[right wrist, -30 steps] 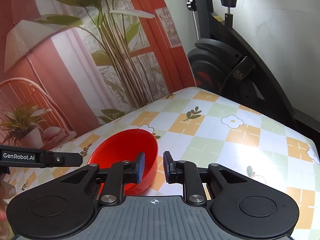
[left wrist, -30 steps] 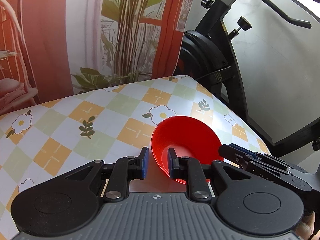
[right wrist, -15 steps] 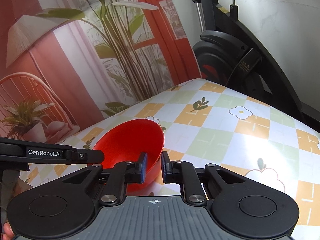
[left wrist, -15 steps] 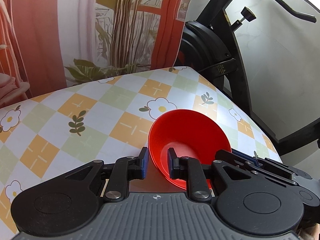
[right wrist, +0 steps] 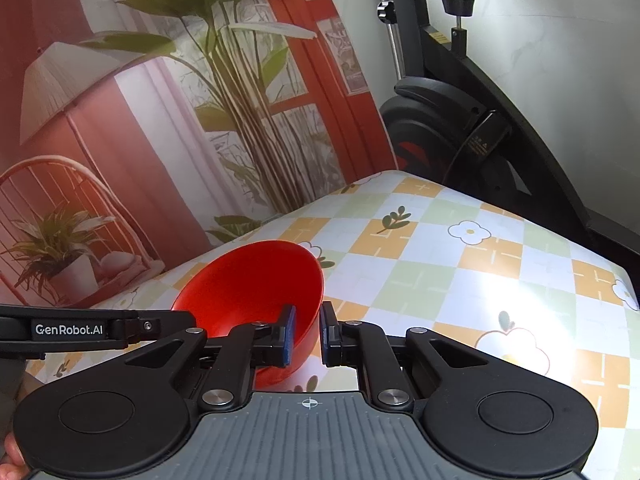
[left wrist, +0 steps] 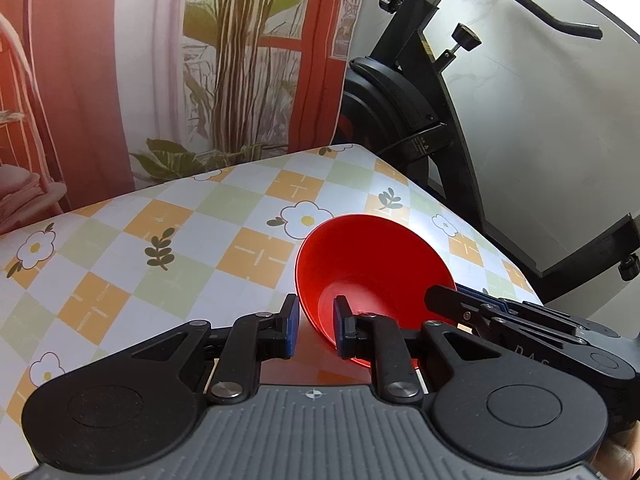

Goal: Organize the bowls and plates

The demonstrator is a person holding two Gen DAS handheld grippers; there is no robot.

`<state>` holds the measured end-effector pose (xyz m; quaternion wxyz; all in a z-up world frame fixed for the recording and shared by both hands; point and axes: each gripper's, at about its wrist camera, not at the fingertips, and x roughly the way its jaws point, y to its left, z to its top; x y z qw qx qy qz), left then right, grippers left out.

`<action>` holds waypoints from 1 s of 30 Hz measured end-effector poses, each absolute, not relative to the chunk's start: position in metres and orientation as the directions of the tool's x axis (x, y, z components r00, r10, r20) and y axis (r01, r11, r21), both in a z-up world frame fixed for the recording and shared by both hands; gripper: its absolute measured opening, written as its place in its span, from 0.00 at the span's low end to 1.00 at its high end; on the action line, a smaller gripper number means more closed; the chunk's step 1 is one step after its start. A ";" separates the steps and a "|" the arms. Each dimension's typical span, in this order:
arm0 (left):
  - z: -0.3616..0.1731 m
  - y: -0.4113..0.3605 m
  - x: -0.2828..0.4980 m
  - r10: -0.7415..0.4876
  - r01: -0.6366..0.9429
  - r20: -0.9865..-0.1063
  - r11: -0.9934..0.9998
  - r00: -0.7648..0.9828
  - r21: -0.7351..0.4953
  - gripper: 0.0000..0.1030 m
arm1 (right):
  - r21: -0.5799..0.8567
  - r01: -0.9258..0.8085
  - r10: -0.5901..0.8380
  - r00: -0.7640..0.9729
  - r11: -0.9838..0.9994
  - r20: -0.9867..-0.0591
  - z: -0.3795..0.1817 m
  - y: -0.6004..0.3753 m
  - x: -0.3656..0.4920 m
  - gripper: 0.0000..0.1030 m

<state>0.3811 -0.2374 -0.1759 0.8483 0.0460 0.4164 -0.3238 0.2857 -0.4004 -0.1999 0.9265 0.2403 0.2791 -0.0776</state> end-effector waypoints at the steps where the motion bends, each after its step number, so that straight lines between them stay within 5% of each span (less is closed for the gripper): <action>1: -0.173 -0.234 0.378 -0.514 0.589 -0.732 0.785 0.447 -0.192 0.19 | 0.403 0.277 -0.010 0.834 0.872 -0.551 -0.197 -0.399 0.283 0.12; 30: -0.138 -0.136 0.271 -0.565 0.570 -0.633 0.789 0.529 -0.228 0.19 | 0.388 0.223 0.020 0.846 0.894 -0.533 -0.148 -0.306 0.188 0.12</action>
